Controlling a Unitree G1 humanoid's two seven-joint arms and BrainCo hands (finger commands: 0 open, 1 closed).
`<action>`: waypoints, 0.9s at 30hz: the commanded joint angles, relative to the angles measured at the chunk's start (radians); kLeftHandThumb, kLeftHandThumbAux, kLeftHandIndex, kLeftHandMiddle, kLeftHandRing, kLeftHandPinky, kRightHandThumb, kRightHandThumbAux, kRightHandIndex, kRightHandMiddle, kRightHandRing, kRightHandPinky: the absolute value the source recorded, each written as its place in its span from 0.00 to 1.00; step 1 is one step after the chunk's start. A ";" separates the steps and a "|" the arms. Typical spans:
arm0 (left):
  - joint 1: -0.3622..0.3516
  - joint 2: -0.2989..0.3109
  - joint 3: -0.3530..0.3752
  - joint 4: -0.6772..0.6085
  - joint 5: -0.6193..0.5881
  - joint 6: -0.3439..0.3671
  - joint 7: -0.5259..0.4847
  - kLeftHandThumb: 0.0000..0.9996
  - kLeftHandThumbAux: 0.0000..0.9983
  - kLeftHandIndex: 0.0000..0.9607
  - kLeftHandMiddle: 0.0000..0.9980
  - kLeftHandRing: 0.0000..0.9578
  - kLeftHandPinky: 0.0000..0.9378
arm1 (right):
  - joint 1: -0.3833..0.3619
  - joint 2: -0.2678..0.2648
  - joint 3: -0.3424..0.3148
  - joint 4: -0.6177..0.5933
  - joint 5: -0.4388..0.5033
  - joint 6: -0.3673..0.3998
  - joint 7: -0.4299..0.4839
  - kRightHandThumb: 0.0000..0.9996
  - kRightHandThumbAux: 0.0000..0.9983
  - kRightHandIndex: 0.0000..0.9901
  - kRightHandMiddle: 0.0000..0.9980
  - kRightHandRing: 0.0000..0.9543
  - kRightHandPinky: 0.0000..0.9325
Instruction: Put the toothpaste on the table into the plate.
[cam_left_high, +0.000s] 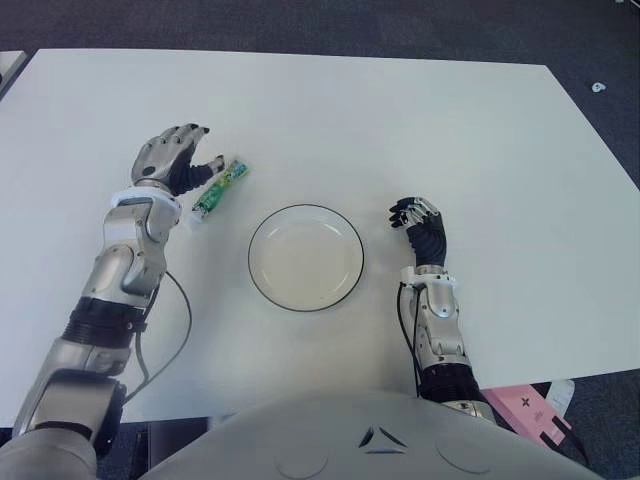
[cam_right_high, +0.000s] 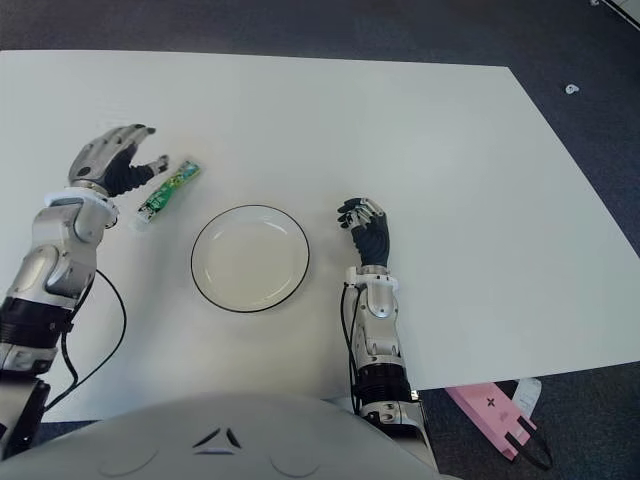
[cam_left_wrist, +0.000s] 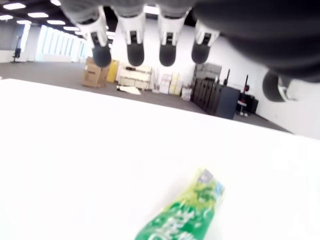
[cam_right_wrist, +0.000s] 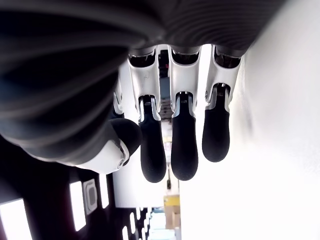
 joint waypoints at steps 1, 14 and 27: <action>-0.040 0.051 -0.070 0.082 0.017 -0.033 -0.074 0.44 0.17 0.00 0.00 0.00 0.00 | 0.039 0.005 -0.002 0.032 -0.006 0.048 -0.012 0.71 0.73 0.43 0.53 0.56 0.58; -0.155 0.102 -0.201 0.236 -0.007 -0.115 -0.233 0.39 0.18 0.00 0.00 0.00 0.00 | 0.045 0.006 0.000 0.019 -0.004 0.068 -0.016 0.71 0.73 0.43 0.53 0.56 0.58; -0.227 0.095 -0.319 0.341 -0.032 -0.163 -0.454 0.33 0.21 0.00 0.00 0.00 0.00 | 0.046 0.005 0.001 0.014 -0.011 0.078 -0.024 0.71 0.73 0.43 0.52 0.56 0.58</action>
